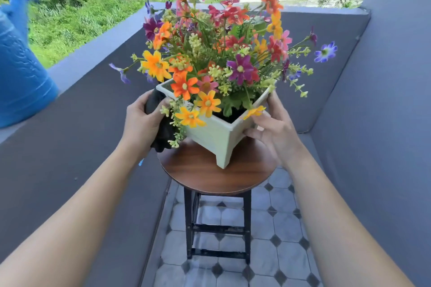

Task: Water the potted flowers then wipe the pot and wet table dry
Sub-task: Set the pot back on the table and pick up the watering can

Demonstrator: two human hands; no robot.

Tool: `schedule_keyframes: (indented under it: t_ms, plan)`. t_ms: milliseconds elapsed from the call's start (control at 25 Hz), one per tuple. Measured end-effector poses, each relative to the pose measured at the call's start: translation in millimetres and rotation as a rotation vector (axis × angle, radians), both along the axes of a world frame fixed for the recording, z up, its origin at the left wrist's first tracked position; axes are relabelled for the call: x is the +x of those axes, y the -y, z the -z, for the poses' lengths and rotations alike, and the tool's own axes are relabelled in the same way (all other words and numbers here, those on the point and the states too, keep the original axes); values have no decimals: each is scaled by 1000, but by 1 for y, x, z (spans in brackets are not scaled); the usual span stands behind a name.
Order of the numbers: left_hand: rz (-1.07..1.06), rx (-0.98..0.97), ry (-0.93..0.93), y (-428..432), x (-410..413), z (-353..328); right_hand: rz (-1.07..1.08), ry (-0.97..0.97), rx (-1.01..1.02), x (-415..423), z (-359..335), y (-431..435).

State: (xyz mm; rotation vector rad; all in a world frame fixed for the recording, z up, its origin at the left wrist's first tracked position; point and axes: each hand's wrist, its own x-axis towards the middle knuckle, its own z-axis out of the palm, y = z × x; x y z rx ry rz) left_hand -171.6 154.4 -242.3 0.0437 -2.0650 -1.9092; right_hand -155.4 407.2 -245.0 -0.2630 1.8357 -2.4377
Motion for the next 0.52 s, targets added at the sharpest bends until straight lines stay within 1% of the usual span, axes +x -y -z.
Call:
schedule_keyframes:
  t_ms: [160, 280, 440, 520]
  plan:
    - [6, -32, -27, 0, -6, 1, 37, -10, 77, -3, 2, -3]
    - [4, -61, -18, 0, -10, 2, 47, -25, 72, -8, 3, -3]
    - [19, -43, -4, 0, -11, 0, 36, -59, 39, -13, 3, -2]
    - [26, -72, -10, 0, -11, -3, 52, -71, 25, -13, 2, -2]
